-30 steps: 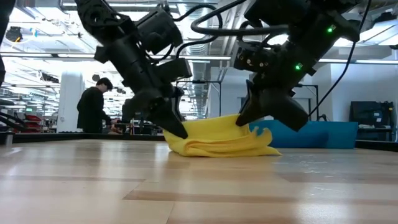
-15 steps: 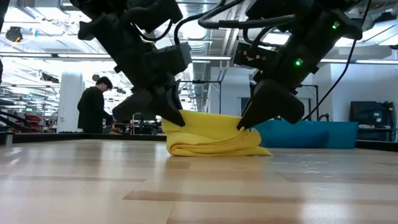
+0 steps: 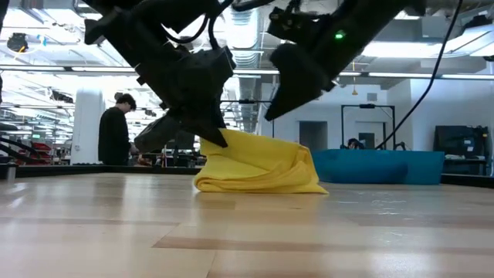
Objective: Roll microfiber towels into tight, uniform cylinder then place into a basket
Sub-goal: Roll the yellow microfiber cloth
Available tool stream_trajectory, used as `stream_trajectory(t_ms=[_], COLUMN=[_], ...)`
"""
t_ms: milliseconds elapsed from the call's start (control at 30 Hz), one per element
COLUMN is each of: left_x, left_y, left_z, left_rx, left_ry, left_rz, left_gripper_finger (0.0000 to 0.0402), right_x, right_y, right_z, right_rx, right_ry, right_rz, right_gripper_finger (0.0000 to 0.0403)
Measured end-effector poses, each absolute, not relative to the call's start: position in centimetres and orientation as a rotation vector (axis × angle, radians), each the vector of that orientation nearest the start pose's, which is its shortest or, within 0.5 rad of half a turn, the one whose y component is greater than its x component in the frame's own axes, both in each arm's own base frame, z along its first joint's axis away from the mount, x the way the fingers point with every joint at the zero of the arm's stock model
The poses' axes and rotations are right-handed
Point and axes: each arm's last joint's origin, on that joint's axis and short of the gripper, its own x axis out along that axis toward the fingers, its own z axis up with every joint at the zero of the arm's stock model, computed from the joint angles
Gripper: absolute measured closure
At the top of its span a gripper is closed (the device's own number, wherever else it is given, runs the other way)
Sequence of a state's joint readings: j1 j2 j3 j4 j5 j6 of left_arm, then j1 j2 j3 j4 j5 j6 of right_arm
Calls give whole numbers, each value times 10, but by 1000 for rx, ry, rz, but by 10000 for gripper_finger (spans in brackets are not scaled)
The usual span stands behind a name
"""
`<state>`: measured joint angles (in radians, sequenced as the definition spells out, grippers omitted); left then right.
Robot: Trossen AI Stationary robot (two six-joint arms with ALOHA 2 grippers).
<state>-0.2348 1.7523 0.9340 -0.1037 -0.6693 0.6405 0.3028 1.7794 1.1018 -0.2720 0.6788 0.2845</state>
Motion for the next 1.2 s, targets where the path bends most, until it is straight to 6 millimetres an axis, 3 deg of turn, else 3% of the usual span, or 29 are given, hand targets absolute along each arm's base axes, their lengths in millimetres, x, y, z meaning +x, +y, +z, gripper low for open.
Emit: stream_trajectory(t_ms=[133, 300, 767, 1200], left_x=[329, 328, 326, 318], left_y=[-61, -62, -62, -59], left_z=[153, 152, 150, 145], left_rx=[1025, 1029, 999, 837], left_ry=[958, 959, 974, 1058], left_rz=[109, 61, 7, 103], left_gripper_finger=[388, 388, 384, 266], right_x=[354, 367, 372, 371], right_y=[75, 66, 74, 68], right_z=[175, 157, 125, 114], right_rx=[-78, 14, 25, 24], right_ry=[762, 787, 895, 960], right_rz=[-489, -402, -286, -282], right_gripper_finger=[278, 299, 332, 337])
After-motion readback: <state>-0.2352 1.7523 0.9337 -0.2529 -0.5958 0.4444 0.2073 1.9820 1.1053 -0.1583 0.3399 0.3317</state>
